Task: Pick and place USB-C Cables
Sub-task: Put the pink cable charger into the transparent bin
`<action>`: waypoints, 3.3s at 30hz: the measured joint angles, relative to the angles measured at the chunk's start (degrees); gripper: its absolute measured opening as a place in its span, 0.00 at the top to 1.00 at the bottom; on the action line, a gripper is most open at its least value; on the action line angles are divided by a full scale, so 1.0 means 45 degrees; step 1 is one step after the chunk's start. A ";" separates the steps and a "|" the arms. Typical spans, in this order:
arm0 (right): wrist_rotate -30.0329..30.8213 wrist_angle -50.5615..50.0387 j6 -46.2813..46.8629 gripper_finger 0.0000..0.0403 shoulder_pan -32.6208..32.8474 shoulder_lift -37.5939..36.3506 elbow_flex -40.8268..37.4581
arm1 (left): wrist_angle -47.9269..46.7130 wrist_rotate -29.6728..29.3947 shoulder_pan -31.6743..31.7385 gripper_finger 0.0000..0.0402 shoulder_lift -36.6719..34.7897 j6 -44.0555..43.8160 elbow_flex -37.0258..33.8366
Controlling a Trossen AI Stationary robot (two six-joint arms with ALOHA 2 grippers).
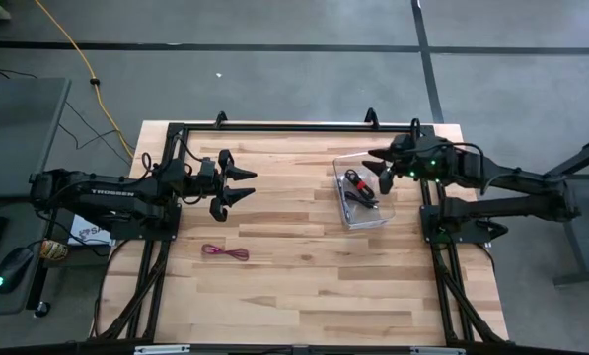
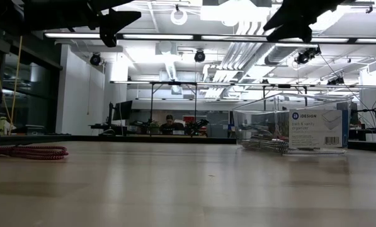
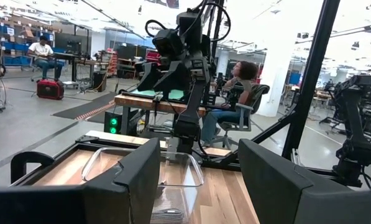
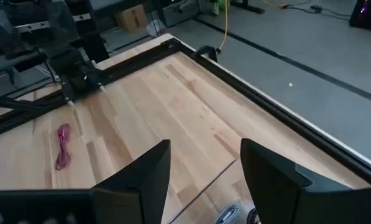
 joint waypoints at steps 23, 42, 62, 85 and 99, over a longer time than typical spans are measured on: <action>-0.2371 0.5213 -0.5271 0.54 0.5611 0.1035 0.0005 | -0.0058 0.0005 0.0000 0.51 -0.0001 -0.0010 0.0000; -0.0040 0.5621 -0.4454 0.54 0.4564 -0.2601 -0.3393 | -0.0102 0.0010 0.0000 0.51 0.0000 -0.0330 -0.0005; -0.0774 1.2498 -0.4424 0.54 0.3782 -0.4216 -0.8009 | -0.0006 0.0005 0.0000 0.51 0.0000 -0.0330 -0.0005; -0.0376 1.2486 -0.4219 0.54 0.3782 -0.4216 -0.8009 | -0.0097 0.0005 0.0000 0.51 0.0000 -0.0330 -0.0005; -0.0376 1.2481 -0.4251 0.54 0.3782 -0.4212 -0.8000 | -0.0097 0.0007 0.0000 0.51 0.0000 -0.0330 -0.0005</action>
